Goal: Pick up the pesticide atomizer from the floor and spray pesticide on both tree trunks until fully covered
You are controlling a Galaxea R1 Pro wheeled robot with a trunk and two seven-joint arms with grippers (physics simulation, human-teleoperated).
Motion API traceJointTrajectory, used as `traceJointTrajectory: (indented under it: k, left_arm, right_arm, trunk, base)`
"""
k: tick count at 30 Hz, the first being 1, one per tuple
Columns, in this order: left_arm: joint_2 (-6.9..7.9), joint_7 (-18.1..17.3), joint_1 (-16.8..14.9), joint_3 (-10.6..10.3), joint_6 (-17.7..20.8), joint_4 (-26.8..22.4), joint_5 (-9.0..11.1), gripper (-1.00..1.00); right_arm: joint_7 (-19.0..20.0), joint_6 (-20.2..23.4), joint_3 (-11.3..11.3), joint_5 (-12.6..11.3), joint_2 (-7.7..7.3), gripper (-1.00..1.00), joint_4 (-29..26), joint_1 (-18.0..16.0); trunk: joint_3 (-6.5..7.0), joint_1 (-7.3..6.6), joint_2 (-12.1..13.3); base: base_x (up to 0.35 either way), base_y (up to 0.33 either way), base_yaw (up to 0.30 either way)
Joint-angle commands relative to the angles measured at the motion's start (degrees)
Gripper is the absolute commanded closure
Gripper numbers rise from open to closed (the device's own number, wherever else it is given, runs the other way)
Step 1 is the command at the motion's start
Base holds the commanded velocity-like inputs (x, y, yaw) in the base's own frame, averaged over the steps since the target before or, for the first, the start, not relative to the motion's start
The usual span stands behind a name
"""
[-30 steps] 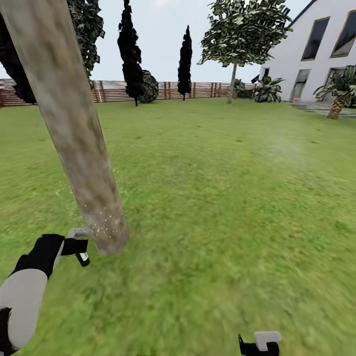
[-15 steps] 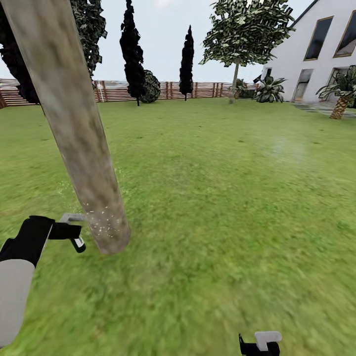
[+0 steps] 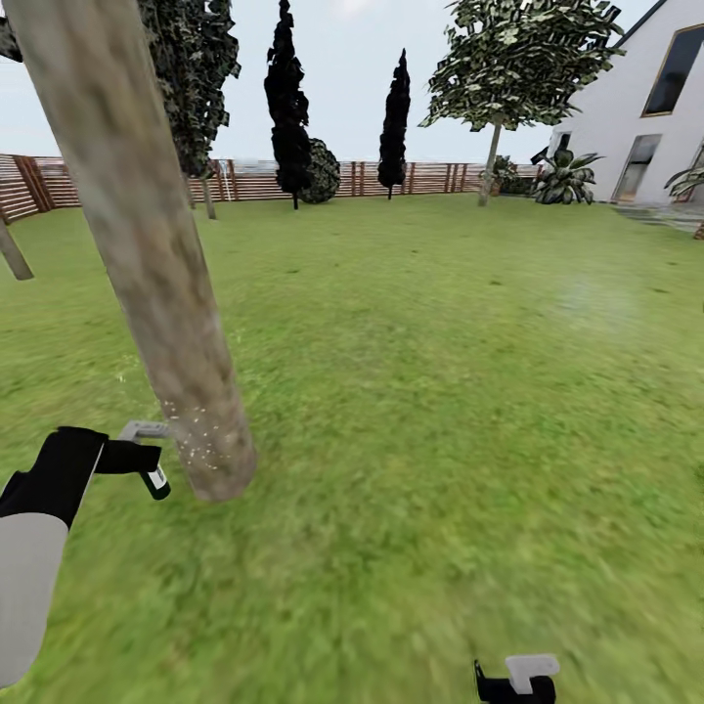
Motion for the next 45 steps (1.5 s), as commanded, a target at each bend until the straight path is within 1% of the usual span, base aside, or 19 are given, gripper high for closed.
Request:
traceJointTrajectory:
  k: [1,7,20,27,28,29,31,32,35,45]
  left_arm:
    - [0.00,0.0,0.0,0.0,0.0,0.0,0.0,1.00]
    - [0.00,0.0,0.0,0.0,0.0,0.0,0.0,1.00]
    - [0.01,0.2,0.1,0.0,-0.1,0.1,-0.1,1.00]
    - [0.09,0.4,0.1,0.0,-0.1,0.1,-0.1,1.00]
    - [0.09,0.4,0.1,0.1,-0.1,0.2,-0.1,1.00]
    - [0.09,0.5,0.1,0.8,-0.1,0.2,-0.1,1.00]
    - [0.09,0.5,0.1,2.9,-0.1,0.2,-0.2,1.00]
    - [0.09,0.5,0.1,3.1,-0.2,0.2,-0.3,1.00]
    - [0.09,0.5,0.1,3.2,-0.2,0.2,-0.3,1.00]
    - [0.30,0.6,0.2,3.4,-0.2,0.1,-0.2,1.00]
  right_arm:
    - [0.0,0.0,0.0,0.0,-0.04,-1.00,0.0,0.0]
    - [0.0,0.0,0.0,0.0,-0.02,-1.00,0.0,0.0]
    - [0.0,0.0,0.0,0.0,-0.05,-1.00,0.0,0.0]
    - [0.0,0.0,0.0,0.0,-0.14,-1.00,0.0,0.0]
    - [0.0,0.0,0.0,0.0,-0.14,-1.00,0.0,0.0]
    - [0.0,0.0,0.0,0.0,-0.14,-1.00,0.0,0.0]
    - [0.0,0.0,0.0,0.0,-0.08,-1.00,0.0,0.0]
    - [0.0,0.0,0.0,0.0,-0.07,-1.00,0.0,0.0]
    - [0.0,0.0,0.0,0.0,-0.06,-1.00,0.0,0.0]
    - [0.0,0.0,0.0,0.0,-0.06,-1.00,0.0,0.0]
  trunk:
    - [0.00,0.00,0.0]
    - [0.00,0.00,0.0]
    - [0.00,0.00,0.0]
    - [0.00,0.00,0.0]
    - [0.00,0.00,0.0]
    - [0.00,0.00,0.0]
    - [0.00,0.00,0.0]
    - [0.00,0.00,0.0]
    - [0.00,0.00,0.0]
    - [0.00,0.00,0.0]
  base:
    - [0.150,-0.262,0.000]
    - [0.138,-0.259,0.035]
    - [0.039,-0.273,0.261]
    - [0.152,-0.268,0.012]
    - [0.165,-0.257,0.000]
    - [0.170,-0.251,0.000]
    - [0.174,-0.247,0.000]
    - [0.175,-0.246,0.000]
    - [0.175,-0.246,0.155]
    - [0.134,-0.252,0.274]
